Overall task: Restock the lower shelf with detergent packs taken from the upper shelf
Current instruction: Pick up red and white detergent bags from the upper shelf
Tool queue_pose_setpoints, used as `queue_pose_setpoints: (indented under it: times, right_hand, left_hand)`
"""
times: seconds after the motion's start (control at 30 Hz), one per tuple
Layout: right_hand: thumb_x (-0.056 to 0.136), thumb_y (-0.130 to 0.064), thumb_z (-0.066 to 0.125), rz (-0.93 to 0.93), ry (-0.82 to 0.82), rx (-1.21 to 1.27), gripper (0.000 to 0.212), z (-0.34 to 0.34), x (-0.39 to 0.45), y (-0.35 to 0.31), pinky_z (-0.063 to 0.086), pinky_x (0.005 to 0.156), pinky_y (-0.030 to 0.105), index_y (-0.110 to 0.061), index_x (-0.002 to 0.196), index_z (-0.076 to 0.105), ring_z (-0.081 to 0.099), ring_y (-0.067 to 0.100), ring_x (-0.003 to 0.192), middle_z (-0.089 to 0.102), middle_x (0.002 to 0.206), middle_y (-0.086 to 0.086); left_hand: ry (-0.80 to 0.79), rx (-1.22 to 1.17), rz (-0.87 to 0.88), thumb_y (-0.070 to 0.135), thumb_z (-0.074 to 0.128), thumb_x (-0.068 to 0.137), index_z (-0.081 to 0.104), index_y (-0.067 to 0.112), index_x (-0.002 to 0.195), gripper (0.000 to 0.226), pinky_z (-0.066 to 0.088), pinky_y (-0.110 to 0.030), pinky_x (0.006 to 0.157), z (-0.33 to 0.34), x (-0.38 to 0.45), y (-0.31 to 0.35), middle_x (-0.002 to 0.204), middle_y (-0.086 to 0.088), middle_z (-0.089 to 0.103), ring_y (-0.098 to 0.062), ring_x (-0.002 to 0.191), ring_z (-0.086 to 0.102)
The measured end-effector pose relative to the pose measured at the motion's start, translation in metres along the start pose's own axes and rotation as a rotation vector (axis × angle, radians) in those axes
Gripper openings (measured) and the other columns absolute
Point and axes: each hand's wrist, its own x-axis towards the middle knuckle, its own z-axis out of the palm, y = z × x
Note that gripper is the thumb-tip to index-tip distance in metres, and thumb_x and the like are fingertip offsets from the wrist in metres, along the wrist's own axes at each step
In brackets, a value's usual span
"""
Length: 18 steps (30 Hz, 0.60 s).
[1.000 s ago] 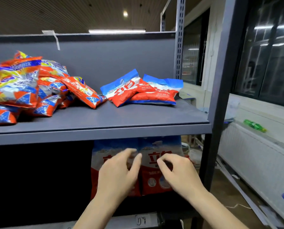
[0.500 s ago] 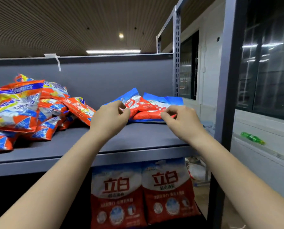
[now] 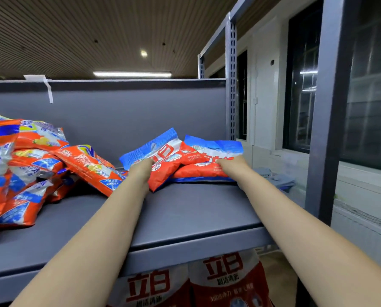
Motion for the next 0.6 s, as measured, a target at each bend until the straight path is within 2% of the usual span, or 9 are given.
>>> queue_pose_setpoints:
  times: [0.07,0.1,0.17,0.2,0.27,0.37,0.47,0.53,0.6]
  right_hand:
    - [0.089,-0.03,0.059,0.013,0.061,0.034,0.047,0.002,0.006,0.007,0.046,0.091,0.032,-0.01,0.131,0.049,0.056,0.029,0.112,0.057,0.128,0.011]
    - [0.089,-0.028,0.06,0.01,0.061,0.041,0.045,0.002,0.008,0.008,0.045,0.085,0.03,-0.01,0.129,0.051,0.057,0.028,0.109,0.058,0.127,0.01]
    - [0.087,-0.024,0.063,-0.001,0.05,0.071,0.04,0.001,0.012,0.008,0.042,0.077,0.026,-0.009,0.124,0.056,0.059,0.025,0.104,0.06,0.122,0.01]
    - [0.084,-0.021,0.066,0.003,0.045,0.095,0.039,0.001,0.013,0.008,0.043,0.075,0.026,-0.009,0.12,0.057,0.06,0.024,0.099,0.062,0.118,0.01]
    - [0.078,-0.018,0.071,0.037,0.004,0.175,0.036,-0.003,0.011,0.007,0.044,0.064,0.025,-0.008,0.111,0.058,0.061,0.019,0.079,0.065,0.1,0.008]
    - [0.079,-0.02,0.072,0.132,-0.127,0.297,0.026,-0.008,0.004,0.004,0.044,0.045,0.02,-0.011,0.098,0.057,0.059,0.013,0.049,0.064,0.063,0.002]
    - [0.084,-0.024,0.069,0.189,-0.156,0.373,0.022,-0.013,-0.002,0.0,0.031,0.029,0.011,-0.013,0.076,0.052,0.042,0.007,0.021,0.048,0.03,-0.003]
    - [0.085,-0.011,0.066,0.212,-0.152,0.426,0.022,-0.014,-0.003,-0.001,0.033,0.028,0.013,-0.012,0.071,0.049,0.045,0.01,0.024,0.05,0.033,0.0]
    - [0.084,0.002,0.058,0.217,-0.146,0.433,0.016,-0.011,-0.007,-0.002,0.041,0.039,0.022,-0.01,0.076,0.051,0.053,0.017,0.042,0.057,0.054,0.006]
  left_hand:
    - [0.038,-0.154,-0.046,0.01,0.051,0.094,0.052,0.005,0.121,0.028,0.054,-0.031,0.074,-0.006,0.014,-0.001,0.115,-0.013,0.064,-0.023,0.087,0.065]
    - [0.03,-0.196,-0.065,0.01,0.048,0.094,0.053,0.005,0.116,0.023,0.055,-0.034,0.072,-0.009,0.017,-0.002,0.109,-0.014,0.065,-0.022,0.08,0.067]
    - [0.026,-0.212,-0.093,0.014,0.048,0.094,0.052,0.01,0.093,0.006,0.05,-0.024,0.045,-0.012,0.018,-0.001,0.084,-0.009,0.062,-0.016,0.049,0.06]
    - [0.017,-0.213,-0.106,0.018,0.049,0.094,0.049,0.013,0.085,0.01,0.042,-0.017,0.034,-0.011,0.018,-0.001,0.075,-0.006,0.057,-0.012,0.037,0.053]
    - [-0.027,-0.212,-0.137,0.026,0.053,0.091,0.045,0.016,0.078,0.019,0.026,-0.01,0.028,-0.011,0.017,0.0,0.065,-0.003,0.049,-0.008,0.026,0.041]
    - [-0.065,-0.156,-0.212,0.037,0.059,0.086,0.044,0.018,0.071,0.028,0.018,-0.008,0.033,-0.013,0.016,-0.002,0.063,0.0,0.046,-0.009,0.037,0.034]
    - [-0.093,-0.169,-0.238,0.029,0.06,0.088,0.041,0.019,0.068,0.029,0.015,-0.009,0.032,-0.014,0.016,-0.002,0.054,0.003,0.046,-0.007,0.037,0.03]
    - [-0.126,-0.176,-0.228,0.019,0.057,0.09,0.036,0.018,0.064,0.033,0.011,-0.01,0.029,-0.014,0.014,-0.001,0.038,0.005,0.039,-0.005,0.029,0.025]
    - [-0.133,-0.128,-0.178,0.013,0.052,0.092,0.033,0.018,0.064,0.034,0.01,-0.012,0.027,-0.013,0.014,0.0,0.031,0.007,0.032,-0.004,0.024,0.021]
